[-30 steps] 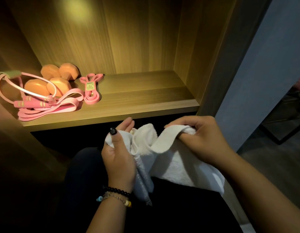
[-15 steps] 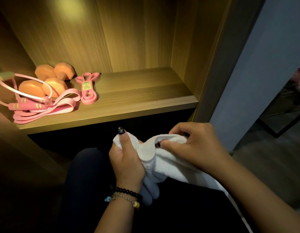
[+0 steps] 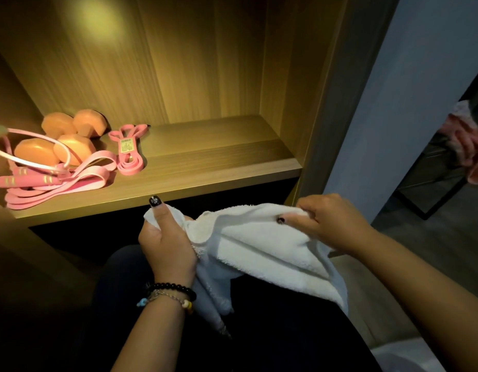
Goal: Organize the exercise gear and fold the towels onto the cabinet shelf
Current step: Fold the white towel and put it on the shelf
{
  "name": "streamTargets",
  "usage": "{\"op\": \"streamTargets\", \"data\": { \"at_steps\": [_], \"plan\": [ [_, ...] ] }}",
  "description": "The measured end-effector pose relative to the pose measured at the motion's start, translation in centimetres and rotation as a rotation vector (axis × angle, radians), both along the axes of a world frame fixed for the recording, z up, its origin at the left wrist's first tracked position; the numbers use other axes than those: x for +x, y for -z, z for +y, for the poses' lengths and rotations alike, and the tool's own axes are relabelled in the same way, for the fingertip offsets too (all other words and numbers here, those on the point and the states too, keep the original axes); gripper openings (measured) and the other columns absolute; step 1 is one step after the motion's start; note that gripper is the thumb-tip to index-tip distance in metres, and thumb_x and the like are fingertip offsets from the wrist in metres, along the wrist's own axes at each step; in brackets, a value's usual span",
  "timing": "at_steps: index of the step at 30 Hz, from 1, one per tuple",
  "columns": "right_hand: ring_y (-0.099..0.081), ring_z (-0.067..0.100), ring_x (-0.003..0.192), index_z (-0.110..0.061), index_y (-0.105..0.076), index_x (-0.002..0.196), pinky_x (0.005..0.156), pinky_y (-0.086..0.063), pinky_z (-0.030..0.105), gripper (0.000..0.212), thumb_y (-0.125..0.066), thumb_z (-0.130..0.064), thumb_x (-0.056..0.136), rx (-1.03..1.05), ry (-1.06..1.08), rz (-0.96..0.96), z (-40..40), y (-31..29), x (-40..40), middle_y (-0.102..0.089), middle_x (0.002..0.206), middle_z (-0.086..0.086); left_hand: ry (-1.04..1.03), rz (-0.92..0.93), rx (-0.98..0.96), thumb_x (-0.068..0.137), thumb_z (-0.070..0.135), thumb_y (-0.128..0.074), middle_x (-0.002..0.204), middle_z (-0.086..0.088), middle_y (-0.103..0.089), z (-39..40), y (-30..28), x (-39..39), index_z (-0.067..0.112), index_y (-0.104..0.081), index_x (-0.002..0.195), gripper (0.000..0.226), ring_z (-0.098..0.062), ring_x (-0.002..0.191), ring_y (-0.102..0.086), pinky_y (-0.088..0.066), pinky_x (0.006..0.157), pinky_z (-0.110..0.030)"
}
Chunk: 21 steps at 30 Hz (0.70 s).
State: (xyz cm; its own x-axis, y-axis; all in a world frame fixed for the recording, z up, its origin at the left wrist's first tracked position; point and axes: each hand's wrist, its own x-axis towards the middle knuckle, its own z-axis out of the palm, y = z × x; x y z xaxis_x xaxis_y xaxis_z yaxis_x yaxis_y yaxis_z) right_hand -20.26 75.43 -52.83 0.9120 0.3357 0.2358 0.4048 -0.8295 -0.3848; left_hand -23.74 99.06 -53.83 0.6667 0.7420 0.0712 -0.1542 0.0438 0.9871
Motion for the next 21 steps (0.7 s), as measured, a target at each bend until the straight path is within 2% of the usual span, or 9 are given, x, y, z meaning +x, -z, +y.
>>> {"op": "streamTargets", "data": {
  "at_steps": [3, 5, 7, 10, 12, 14, 18, 21],
  "plan": [
    [-0.048, 0.008, 0.052, -0.017, -0.065, 0.065, 0.05, -0.039, 0.033, 0.031, -0.065, -0.042, 0.084, 0.23, 0.02, -0.106, 1.8, -2.3, 0.5, -0.051, 0.053, -0.011, 0.158, -0.071, 0.11, 0.103, 0.029, -0.038, 0.06, 0.009, -0.061, -0.6, 0.0, -0.7, 0.016, -0.051, 0.071, 0.037, 0.005, 0.053, -0.056, -0.045, 0.054, -0.012],
    [-0.046, 0.008, 0.05, -0.018, -0.061, 0.059, 0.05, -0.035, 0.03, 0.032, -0.069, -0.038, 0.082, 0.352, -0.029, -0.108, 3.8, -4.0, 0.2, -0.048, 0.05, -0.011, 0.332, -0.118, 0.134, 0.1, 0.028, -0.038, 0.065, 0.018, -0.068, -1.9, -0.3, -0.9, 0.018, -0.057, 0.078, 0.031, 0.008, 0.064, -0.062, -0.047, 0.061, -0.008],
    [-0.05, 0.009, 0.053, -0.019, -0.063, 0.059, 0.052, -0.036, 0.029, 0.029, -0.071, -0.035, 0.081, 0.401, -0.105, -0.005, 5.7, -5.7, -0.3, -0.056, 0.054, -0.008, 0.488, -0.162, 0.089, 0.092, 0.036, -0.039, 0.074, 0.015, -0.071, -3.0, -0.6, -0.9, 0.018, -0.06, 0.085, 0.029, 0.003, 0.073, -0.066, -0.051, 0.066, -0.013],
    [-0.053, 0.011, 0.057, -0.007, -0.069, 0.069, 0.055, -0.04, 0.029, 0.029, -0.072, -0.033, 0.082, 0.446, -0.138, 0.099, 6.5, -7.9, -0.5, -0.065, 0.065, 0.002, 0.597, -0.193, -0.055, 0.088, 0.038, -0.041, 0.077, 0.005, -0.072, -4.3, -1.3, -0.7, 0.012, -0.06, 0.089, 0.033, -0.006, 0.076, -0.067, -0.053, 0.068, -0.02],
    [-0.05, 0.007, 0.056, -0.006, -0.068, 0.068, 0.053, -0.038, 0.026, 0.03, -0.073, -0.033, 0.081, 0.499, -0.128, 0.146, 6.0, -8.9, -0.2, -0.061, 0.061, 0.001, 0.663, -0.163, -0.173, 0.091, 0.035, -0.042, 0.074, 0.003, -0.072, -5.6, -2.2, -0.4, 0.01, -0.06, 0.089, 0.031, -0.007, 0.072, -0.067, -0.053, 0.065, -0.021],
    [-0.05, 0.004, 0.054, -0.009, -0.067, 0.066, 0.051, -0.038, 0.023, 0.029, -0.074, -0.033, 0.08, 0.523, -0.127, 0.183, 5.4, -9.8, -0.1, -0.059, 0.058, -0.003, 0.682, -0.131, -0.203, 0.097, 0.03, -0.041, 0.07, 0.003, -0.071, -6.6, -3.2, 0.2, 0.011, -0.061, 0.087, 0.029, -0.007, 0.068, -0.066, -0.052, 0.062, -0.021],
    [-0.053, 0.012, 0.057, -0.005, -0.068, 0.07, 0.051, -0.039, 0.027, 0.032, -0.074, -0.035, 0.08, 0.538, -0.13, 0.138, 5.4, -13.0, 0.3, -0.064, 0.066, 0.013, 0.685, -0.114, -0.256, 0.1, 0.031, -0.044, 0.072, 0.001, -0.071, -6.6, -6.6, 2.3, 0.014, -0.063, 0.084, 0.03, -0.013, 0.07, -0.066, -0.051, 0.066, -0.028],
    [-0.053, 0.017, 0.058, 0.003, -0.067, 0.076, 0.052, -0.039, 0.028, 0.039, -0.073, -0.035, 0.081, 0.577, -0.145, 0.072, 6.5, -17.6, 0.4, -0.061, 0.071, 0.022, 0.739, -0.172, -0.246, 0.101, 0.03, -0.046, 0.071, 0.002, -0.072, -5.5, -11.0, 3.4, 0.014, -0.064, 0.083, 0.03, -0.011, 0.068, -0.068, -0.052, 0.064, -0.026]
  ]
}}
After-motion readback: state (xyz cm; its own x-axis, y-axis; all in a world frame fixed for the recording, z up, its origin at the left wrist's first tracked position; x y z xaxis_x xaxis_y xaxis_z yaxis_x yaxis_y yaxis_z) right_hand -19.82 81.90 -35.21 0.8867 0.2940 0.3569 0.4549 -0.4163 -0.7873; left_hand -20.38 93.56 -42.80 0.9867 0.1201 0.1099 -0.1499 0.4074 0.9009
